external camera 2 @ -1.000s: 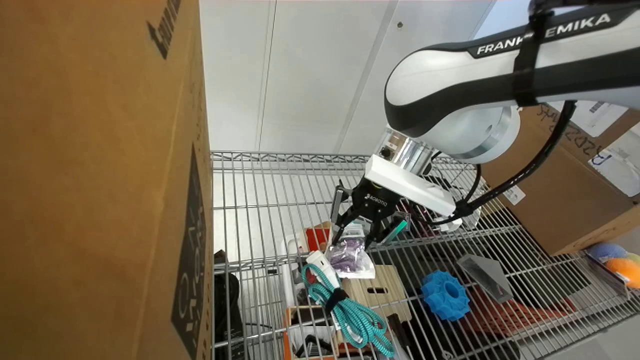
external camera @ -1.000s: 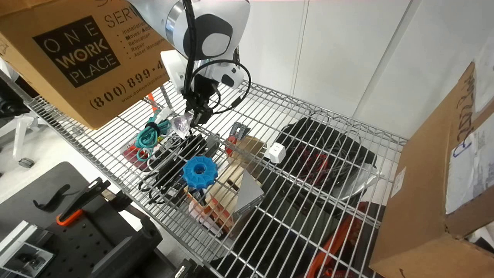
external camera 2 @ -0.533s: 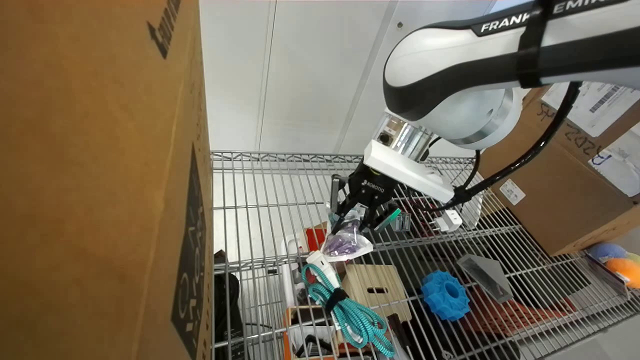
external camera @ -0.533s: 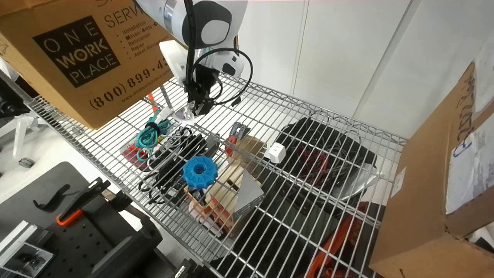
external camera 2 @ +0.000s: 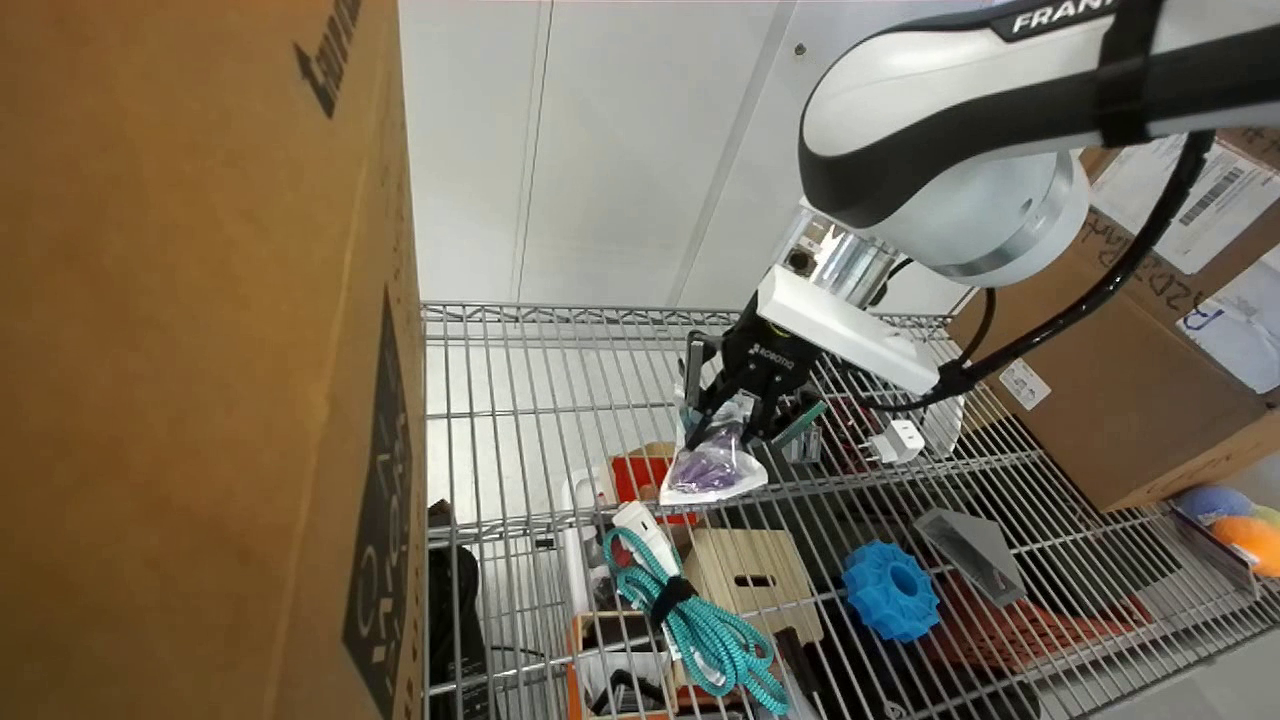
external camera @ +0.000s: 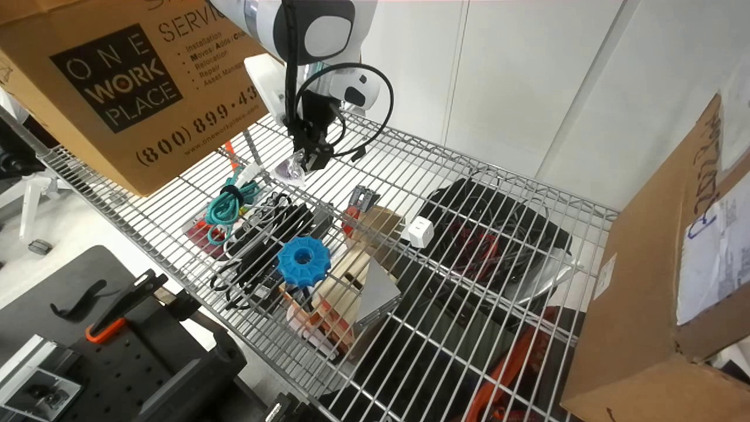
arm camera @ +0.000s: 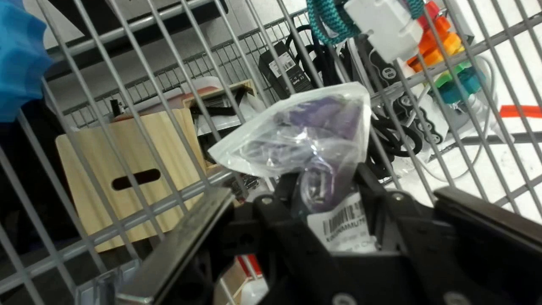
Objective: Move the plastic to the right
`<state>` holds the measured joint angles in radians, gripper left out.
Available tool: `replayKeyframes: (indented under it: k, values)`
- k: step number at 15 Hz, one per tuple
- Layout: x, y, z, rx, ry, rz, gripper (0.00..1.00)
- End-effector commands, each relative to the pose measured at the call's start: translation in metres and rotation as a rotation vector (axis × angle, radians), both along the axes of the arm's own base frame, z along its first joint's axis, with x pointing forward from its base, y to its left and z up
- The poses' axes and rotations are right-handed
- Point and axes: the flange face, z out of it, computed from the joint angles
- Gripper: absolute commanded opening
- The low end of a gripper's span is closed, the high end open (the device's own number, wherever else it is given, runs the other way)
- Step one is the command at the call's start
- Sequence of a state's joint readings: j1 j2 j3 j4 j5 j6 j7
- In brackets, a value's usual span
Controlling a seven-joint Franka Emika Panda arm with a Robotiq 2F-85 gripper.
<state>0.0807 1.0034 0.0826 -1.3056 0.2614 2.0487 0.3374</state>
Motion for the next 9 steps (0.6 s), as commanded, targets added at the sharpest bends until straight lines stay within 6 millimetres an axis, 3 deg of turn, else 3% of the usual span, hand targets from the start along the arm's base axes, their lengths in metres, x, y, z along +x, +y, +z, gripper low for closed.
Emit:
replayKeyframes:
  k: [1, 5, 9]
  values:
    - [-0.026, -0.02, 0.014, -0.03, -0.021, -0.079, 0.12]
    - [-0.063, -0.023, 0.016, -0.067, -0.026, -0.114, 0.12]
    - [-0.1, -0.013, 0.014, -0.073, -0.022, -0.143, 0.12]
